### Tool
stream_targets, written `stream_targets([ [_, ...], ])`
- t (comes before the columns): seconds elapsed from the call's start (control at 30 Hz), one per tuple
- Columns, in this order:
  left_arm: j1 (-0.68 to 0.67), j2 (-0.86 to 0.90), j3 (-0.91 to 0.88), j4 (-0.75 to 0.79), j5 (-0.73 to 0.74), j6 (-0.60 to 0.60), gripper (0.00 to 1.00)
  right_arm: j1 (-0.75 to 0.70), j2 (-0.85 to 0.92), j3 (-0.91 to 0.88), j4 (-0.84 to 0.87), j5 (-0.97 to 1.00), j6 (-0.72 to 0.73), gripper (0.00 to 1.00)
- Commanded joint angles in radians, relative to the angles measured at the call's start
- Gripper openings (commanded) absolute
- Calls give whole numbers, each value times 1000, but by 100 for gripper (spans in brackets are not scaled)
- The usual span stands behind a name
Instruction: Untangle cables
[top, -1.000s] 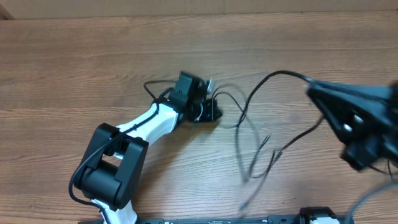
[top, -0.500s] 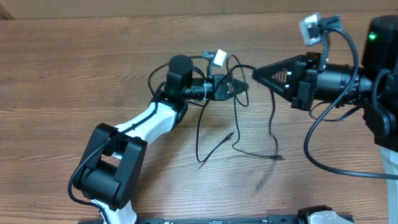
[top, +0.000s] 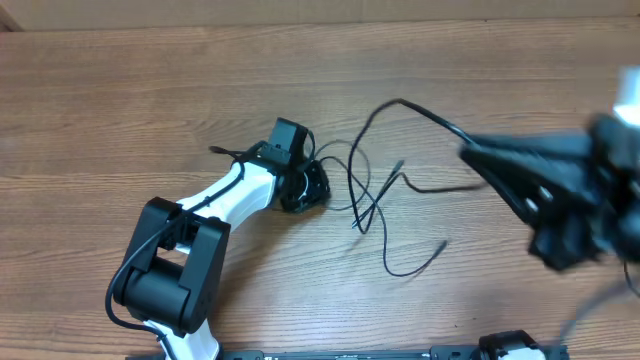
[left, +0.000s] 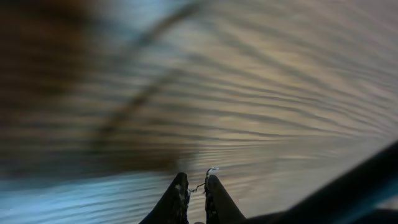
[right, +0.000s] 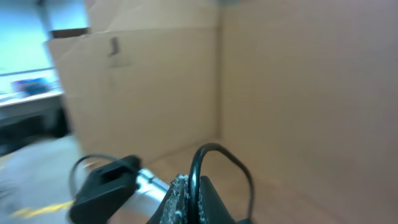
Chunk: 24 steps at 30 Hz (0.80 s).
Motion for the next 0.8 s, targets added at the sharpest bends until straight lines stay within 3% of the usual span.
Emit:
stream_targets([
  [0.0, -15, 4, 3, -49, -161, 26, 4, -3, 3, 3, -39, 379, 53, 4],
  [0.1, -28, 5, 3, -98, -251, 19, 4, -3, 5, 3, -85, 603, 253, 4],
  [0.17, -35, 5, 3, -121, -296, -5, 4, -3, 6, 2, -106, 642, 351, 4],
  [0.33, -55, 5, 3, -95, -273, -84, 4, -2, 46, 0, -180, 389, 377, 4],
  [0.43, -60, 5, 3, -17, -198, -83, 4, -2, 99, 0, -247, 166, 311, 4],
  [0.57, -60, 5, 3, 114, -28, -81, 4, -1, 185, 0, -342, -108, 117, 7],
  [0.77, -69, 5, 3, 397, 387, 88, 4, -1, 325, 0, -504, -134, -93, 11],
])
